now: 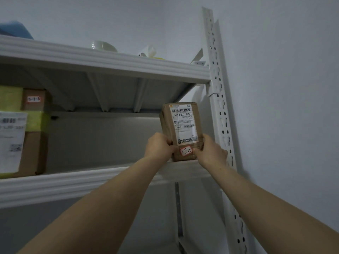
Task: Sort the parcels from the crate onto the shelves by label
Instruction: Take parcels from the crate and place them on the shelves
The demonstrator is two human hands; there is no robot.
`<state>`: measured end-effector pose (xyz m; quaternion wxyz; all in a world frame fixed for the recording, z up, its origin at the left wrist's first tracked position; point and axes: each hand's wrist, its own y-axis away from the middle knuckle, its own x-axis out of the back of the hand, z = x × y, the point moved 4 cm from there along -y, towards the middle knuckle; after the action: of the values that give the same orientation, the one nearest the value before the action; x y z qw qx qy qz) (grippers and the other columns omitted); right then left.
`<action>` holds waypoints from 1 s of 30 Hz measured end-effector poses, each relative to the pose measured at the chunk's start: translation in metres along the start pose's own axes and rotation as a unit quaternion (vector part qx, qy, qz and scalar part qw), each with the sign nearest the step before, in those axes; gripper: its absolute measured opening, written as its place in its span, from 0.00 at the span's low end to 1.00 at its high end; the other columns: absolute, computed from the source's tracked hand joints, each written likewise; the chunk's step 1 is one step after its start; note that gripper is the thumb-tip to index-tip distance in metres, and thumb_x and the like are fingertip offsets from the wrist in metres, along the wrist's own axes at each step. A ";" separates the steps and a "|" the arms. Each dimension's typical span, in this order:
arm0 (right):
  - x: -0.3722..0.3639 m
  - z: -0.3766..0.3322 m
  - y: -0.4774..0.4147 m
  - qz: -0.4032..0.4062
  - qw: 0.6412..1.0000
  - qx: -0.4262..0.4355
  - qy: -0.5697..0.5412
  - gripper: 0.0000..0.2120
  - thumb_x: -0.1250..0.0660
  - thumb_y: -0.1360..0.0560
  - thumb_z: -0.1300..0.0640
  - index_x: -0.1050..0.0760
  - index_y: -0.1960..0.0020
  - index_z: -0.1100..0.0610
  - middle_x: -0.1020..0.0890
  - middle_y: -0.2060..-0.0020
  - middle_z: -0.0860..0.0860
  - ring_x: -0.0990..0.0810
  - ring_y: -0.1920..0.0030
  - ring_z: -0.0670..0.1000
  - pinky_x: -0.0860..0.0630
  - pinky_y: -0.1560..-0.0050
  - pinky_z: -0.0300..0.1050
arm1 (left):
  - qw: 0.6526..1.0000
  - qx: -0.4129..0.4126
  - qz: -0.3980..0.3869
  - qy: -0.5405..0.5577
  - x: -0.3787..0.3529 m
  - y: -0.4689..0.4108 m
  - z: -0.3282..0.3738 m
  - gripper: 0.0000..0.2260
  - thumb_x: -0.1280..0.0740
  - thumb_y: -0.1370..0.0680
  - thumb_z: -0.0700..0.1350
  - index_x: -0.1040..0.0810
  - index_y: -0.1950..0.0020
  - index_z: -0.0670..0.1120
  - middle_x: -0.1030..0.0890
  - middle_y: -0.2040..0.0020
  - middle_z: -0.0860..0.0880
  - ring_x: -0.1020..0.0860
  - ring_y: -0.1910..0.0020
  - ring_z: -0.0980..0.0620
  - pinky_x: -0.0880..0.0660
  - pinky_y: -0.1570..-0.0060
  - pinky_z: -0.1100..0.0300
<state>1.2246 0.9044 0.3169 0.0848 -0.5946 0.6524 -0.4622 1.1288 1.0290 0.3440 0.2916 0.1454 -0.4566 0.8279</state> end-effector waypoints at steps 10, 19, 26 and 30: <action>-0.001 0.006 0.011 -0.015 0.999 -0.039 -0.021 0.30 0.34 0.25 0.46 0.40 0.29 0.57 0.28 0.35 0.55 0.31 0.34 0.57 0.37 0.34 0.56 | 0.998 0.050 0.032 -0.005 0.005 0.012 0.000 0.19 0.29 0.28 0.42 0.35 0.73 0.44 0.33 0.72 0.47 0.33 0.68 0.47 0.39 0.73 0.59; 0.054 0.007 0.090 -0.017 0.993 -0.093 0.064 0.32 0.36 0.24 0.48 0.44 0.26 0.57 0.32 0.31 0.56 0.32 0.32 0.58 0.38 0.34 0.52 | 0.997 -0.034 0.020 0.071 0.027 0.065 0.023 0.11 0.30 0.28 0.44 0.27 0.68 0.47 0.22 0.63 0.45 0.21 0.56 0.45 0.27 0.63 0.57; 0.123 0.015 0.232 0.037 0.973 -0.198 0.114 0.29 0.37 0.23 0.50 0.42 0.26 0.55 0.32 0.31 0.54 0.33 0.31 0.54 0.42 0.32 0.49 | 0.973 -0.116 -0.137 0.144 -0.001 0.174 0.036 0.06 0.32 0.28 0.40 0.20 0.54 0.38 0.24 0.62 0.42 0.21 0.53 0.40 0.25 0.53 0.53; 0.178 0.020 0.341 0.066 0.944 -0.279 0.164 0.28 0.36 0.24 0.51 0.40 0.27 0.54 0.31 0.32 0.53 0.31 0.32 0.52 0.43 0.32 0.47 | 0.933 -0.127 -0.301 0.150 -0.028 0.275 0.064 0.20 0.30 0.27 0.42 0.23 0.35 0.43 0.20 0.42 0.46 0.22 0.44 0.47 0.29 0.45 0.58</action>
<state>0.9508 0.6968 0.1436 -0.1625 -0.4656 0.7980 -0.3465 0.9799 0.8517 0.1800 0.6083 0.1117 -0.4441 0.6483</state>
